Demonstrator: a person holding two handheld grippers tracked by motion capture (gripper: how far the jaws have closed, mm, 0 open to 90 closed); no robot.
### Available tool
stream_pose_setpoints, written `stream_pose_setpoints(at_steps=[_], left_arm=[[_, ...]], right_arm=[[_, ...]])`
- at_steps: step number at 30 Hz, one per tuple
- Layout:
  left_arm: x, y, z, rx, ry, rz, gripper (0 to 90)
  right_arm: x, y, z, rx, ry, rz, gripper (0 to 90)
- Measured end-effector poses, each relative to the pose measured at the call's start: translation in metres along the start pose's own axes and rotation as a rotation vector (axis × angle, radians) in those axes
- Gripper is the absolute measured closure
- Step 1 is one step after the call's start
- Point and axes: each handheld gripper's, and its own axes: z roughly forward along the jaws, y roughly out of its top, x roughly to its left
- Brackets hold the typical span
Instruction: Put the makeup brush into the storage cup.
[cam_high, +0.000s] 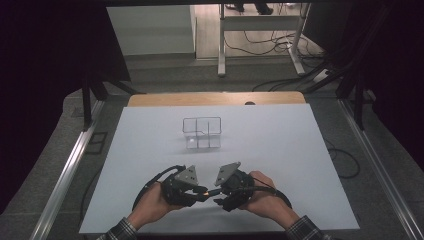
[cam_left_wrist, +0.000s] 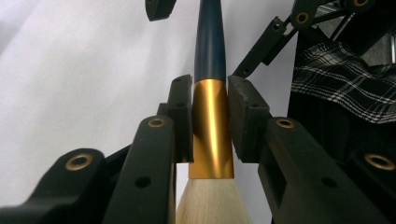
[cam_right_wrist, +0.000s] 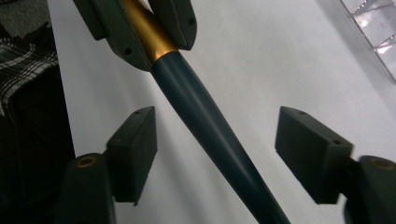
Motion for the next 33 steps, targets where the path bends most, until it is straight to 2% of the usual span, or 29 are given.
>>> stream_pose_setpoints(at_steps=[2,4,9,10,11,13,14,15,16,17,18,19,20,22,23,24,26,28,30,33], left_arm=[[0.000,0.000,0.001,-0.001,-0.003,0.003,72.8],[0.000,0.000,0.001,-0.001,-0.007,0.005,72.8],[0.000,0.001,0.002,0.007,-0.009,0.004,72.8],[0.000,0.000,0.002,0.009,-0.007,0.003,72.8],[0.000,0.000,0.002,0.009,-0.007,0.003,72.8],[0.000,0.000,0.002,0.006,-0.019,0.010,72.7],[-0.001,0.000,0.002,0.011,-0.017,0.027,72.5],[-0.002,0.000,0.002,-0.001,-0.005,0.033,68.8],[-0.003,0.001,0.001,-0.018,0.014,0.045,68.8],[-0.004,0.002,-0.001,-0.038,0.030,0.061,66.2],[-0.005,0.002,-0.005,-0.063,0.081,0.075,57.8],[-0.005,0.002,-0.005,-0.063,0.081,0.075,50.2],[-0.005,0.001,-0.008,-0.077,0.095,0.076,50.2],[-0.003,0.000,-0.010,-0.102,0.097,0.046,38.6],[-0.002,-0.001,-0.011,-0.107,0.102,0.036,38.6],[0.001,-0.003,-0.011,-0.114,0.105,0.021,31.8],[0.003,-0.004,-0.011,-0.113,0.103,0.010,25.1],[0.004,-0.007,-0.011,-0.116,0.116,-0.001,22.3],[0.005,-0.009,-0.011,-0.109,0.128,0.000,13.2],[0.007,-0.012,-0.013,-0.107,0.142,-0.024,9.8]], right_arm=[[0.000,0.001,0.000,0.001,0.002,-0.006,35.8],[0.001,0.002,0.000,-0.002,-0.003,-0.034,40.4],[0.004,0.004,0.000,-0.004,-0.007,-0.068,52.2],[0.005,0.005,0.001,-0.015,0.010,-0.071,55.3],[0.005,0.005,0.001,-0.015,0.010,-0.071,55.3],[0.006,0.005,0.000,0.000,0.013,-0.093,61.5],[0.007,0.005,0.001,0.012,0.039,-0.092,63.5],[0.008,0.005,0.001,0.041,0.078,-0.098,71.7],[0.008,0.005,0.001,0.041,0.078,-0.098,71.7],[0.010,0.005,0.001,0.044,0.096,-0.110,74.1],[0.011,0.005,0.003,0.058,0.104,-0.078,74.3],[0.011,0.005,0.003,0.058,0.104,-0.078,74.3],[0.011,0.005,0.004,0.069,0.114,-0.074,74.3],[0.008,0.001,0.004,0.070,0.108,-0.047,74.3],[0.008,0.001,0.004,0.070,0.108,-0.047,74.3],[0.005,0.000,0.004,0.063,0.119,-0.019,74.3],[0.003,-0.002,0.003,0.057,0.114,-0.007,74.3],[0.003,-0.002,0.002,0.053,0.108,-0.003,74.3],[0.002,-0.003,0.001,0.048,0.102,0.010,74.3],[0.001,-0.005,-0.001,0.039,0.097,0.033,74.3]])
